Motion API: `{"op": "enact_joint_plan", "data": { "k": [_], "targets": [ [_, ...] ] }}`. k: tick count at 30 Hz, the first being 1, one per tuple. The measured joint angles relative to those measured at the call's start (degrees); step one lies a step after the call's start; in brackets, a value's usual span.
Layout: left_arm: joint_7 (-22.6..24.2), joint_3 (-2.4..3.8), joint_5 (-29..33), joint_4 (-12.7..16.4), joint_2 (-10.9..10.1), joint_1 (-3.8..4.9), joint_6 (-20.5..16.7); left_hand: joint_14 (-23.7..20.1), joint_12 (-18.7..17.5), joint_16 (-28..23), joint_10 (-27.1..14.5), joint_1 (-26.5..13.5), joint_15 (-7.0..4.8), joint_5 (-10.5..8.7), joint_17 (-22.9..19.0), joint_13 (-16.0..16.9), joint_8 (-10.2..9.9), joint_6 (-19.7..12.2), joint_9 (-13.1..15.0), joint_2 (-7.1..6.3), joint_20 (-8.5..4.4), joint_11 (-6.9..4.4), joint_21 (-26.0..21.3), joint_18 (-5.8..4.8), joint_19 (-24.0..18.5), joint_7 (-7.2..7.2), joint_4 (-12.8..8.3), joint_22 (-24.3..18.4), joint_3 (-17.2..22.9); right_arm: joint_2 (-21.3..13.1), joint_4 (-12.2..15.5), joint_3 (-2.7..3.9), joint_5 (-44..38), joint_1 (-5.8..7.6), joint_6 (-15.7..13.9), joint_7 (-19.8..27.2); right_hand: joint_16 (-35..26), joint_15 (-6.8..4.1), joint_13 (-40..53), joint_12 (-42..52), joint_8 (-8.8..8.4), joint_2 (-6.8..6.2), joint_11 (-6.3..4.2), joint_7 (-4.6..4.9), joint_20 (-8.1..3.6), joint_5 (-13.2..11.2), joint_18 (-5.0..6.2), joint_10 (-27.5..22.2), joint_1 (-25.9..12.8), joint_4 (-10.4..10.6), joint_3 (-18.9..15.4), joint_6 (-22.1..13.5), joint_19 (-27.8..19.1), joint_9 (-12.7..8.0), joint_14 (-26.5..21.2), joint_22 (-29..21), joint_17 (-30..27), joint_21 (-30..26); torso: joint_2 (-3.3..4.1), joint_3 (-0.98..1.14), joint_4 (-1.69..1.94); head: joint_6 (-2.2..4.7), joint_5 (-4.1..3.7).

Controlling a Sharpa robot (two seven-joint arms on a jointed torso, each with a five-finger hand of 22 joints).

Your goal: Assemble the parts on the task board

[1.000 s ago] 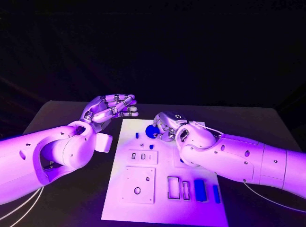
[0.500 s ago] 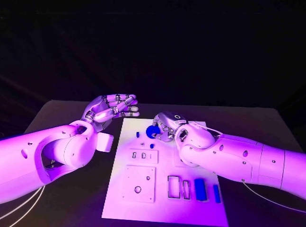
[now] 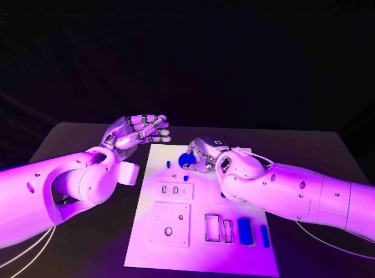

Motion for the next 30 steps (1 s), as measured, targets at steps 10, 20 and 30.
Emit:
{"op": "enact_joint_plan", "data": {
  "k": [10, 20, 30],
  "targets": [
    [-0.2, 0.0, 0.0, 0.0, -0.1, 0.0, 0.1, -0.4, 0.0, 0.0, 0.0, 1.0, 0.0, 0.0, 0.4, 0.0, 0.0, 0.0, 0.0, -0.61, -0.03, 0.0, 0.7, 0.0, -0.4, 0.0, -0.8, 0.4, 1.1, -0.7, 0.0, -0.18, 1.2, -0.13, 1.1, 0.0, 0.0, 0.0, 0.1, 0.0, 0.4, 0.82, 0.03, 0.11, 0.19, 1.0, 0.0, 0.0, -0.2, 0.0, 0.0, 0.5, 0.2, -0.1, 0.0, 0.0, 0.0, 0.0, 0.01, 0.05, 0.01, -0.03, -0.17],
    [-0.2, 0.0, -0.1, 0.1, -0.3, 0.0, 0.2, -0.4, 0.0, 0.0, 0.0, 1.5, 0.0, 0.0, 0.6, 0.0, 0.0, 0.0, 0.1, -0.6, -0.04, 0.0, 0.9, -0.01, -0.8, 0.0, -1.0, 0.5, 1.3, -2.9, 2.1, -0.22, 1.5, -0.12, 1.2, -0.2, 0.0, -0.01, 0.2, 0.0, 0.36, 1.0, 0.03, 0.11, 0.19, 2.3, -0.01, 0.0, 0.0, -0.1, 0.1, 0.5, 0.2, 0.0, 0.0, 0.0, 0.0, 0.0, 0.01, 0.04, 0.08, 0.05, -0.25],
    [-0.2, -0.02, -0.1, -0.1, -0.8, 0.0, 0.2, -0.4, 0.0, 0.0, 0.0, 1.5, 0.0, 0.0, 0.6, 0.0, 0.0, 0.0, 0.1, -0.6, -0.04, 0.0, 0.9, 0.0, -0.8, 0.0, -1.0, 0.5, 1.3, -11.8, 8.1, -0.17, 3.6, -0.21, -2.7, 1.8, 0.0, -0.01, 0.3, 0.2, 0.42, 0.18, -0.18, -0.23, 0.19, 4.6, -0.01, 0.2, 0.9, -0.2, 0.2, 0.9, 0.2, -0.3, 0.0, 0.0, 0.0, -0.6, -0.19, 0.18, -0.46, 0.24, -0.05]
  ]
}}
